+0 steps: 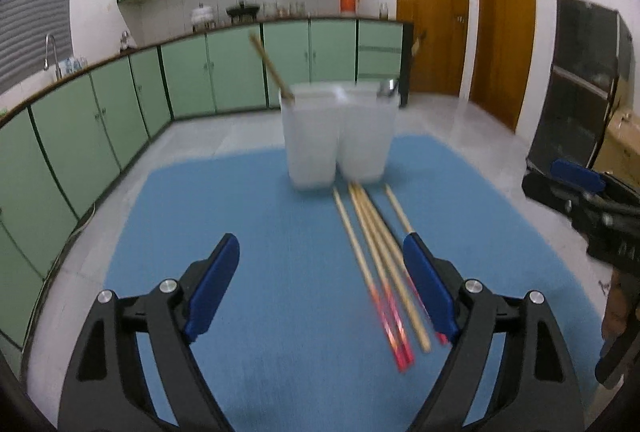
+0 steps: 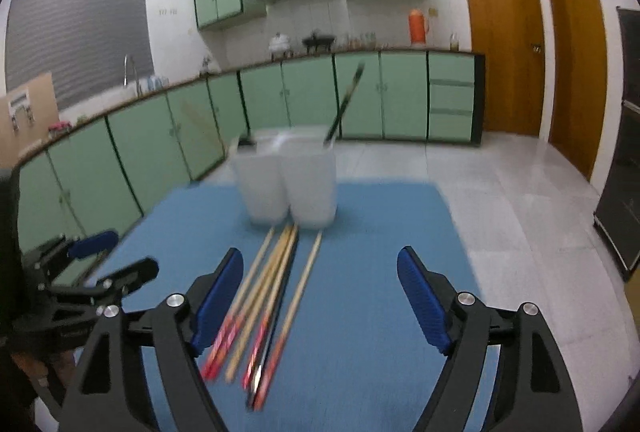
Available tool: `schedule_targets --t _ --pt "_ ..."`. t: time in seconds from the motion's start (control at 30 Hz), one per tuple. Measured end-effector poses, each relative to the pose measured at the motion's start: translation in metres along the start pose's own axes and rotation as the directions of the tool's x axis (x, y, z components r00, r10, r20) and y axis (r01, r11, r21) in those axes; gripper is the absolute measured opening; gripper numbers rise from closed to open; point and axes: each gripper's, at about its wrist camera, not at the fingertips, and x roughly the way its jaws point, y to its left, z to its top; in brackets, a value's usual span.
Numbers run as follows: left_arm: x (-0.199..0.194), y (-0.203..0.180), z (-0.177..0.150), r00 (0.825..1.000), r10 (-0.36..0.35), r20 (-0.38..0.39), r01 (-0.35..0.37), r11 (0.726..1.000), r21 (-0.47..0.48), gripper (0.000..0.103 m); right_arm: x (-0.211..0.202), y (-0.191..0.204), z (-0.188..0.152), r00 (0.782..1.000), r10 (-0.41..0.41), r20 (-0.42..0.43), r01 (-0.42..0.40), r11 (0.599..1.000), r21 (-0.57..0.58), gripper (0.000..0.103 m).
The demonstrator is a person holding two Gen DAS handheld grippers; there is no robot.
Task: Organize utensils
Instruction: 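Drop both chopsticks into the white holder and open both tools, then grasp a red-patterned chopstick with the right tool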
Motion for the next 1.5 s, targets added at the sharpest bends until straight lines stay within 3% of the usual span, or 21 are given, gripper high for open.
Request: schedule_targets --t 0.27,0.47,0.83,1.5 --pt "0.002 -0.002 -0.049 0.994 0.004 -0.109 -0.004 1.0 0.008 0.081 0.009 0.024 -0.06 0.982 0.009 -0.188 -0.019 0.999 -0.049 0.07" --pt "0.003 0.002 -0.059 0.99 0.007 -0.144 -0.008 1.0 -0.009 0.081 0.02 0.027 -0.076 0.963 -0.009 -0.271 -0.006 0.998 -0.054 0.064" --pt "0.013 -0.001 -0.061 0.985 -0.004 -0.175 -0.002 1.0 -0.029 0.081 0.039 0.037 -0.081 0.946 -0.034 -0.323 0.005 0.996 -0.091 0.06" --pt "0.017 -0.011 -0.064 0.98 -0.02 -0.196 0.018 1.0 -0.012 0.081 0.043 0.034 -0.086 0.937 -0.058 -0.345 0.019 0.993 -0.114 0.059"
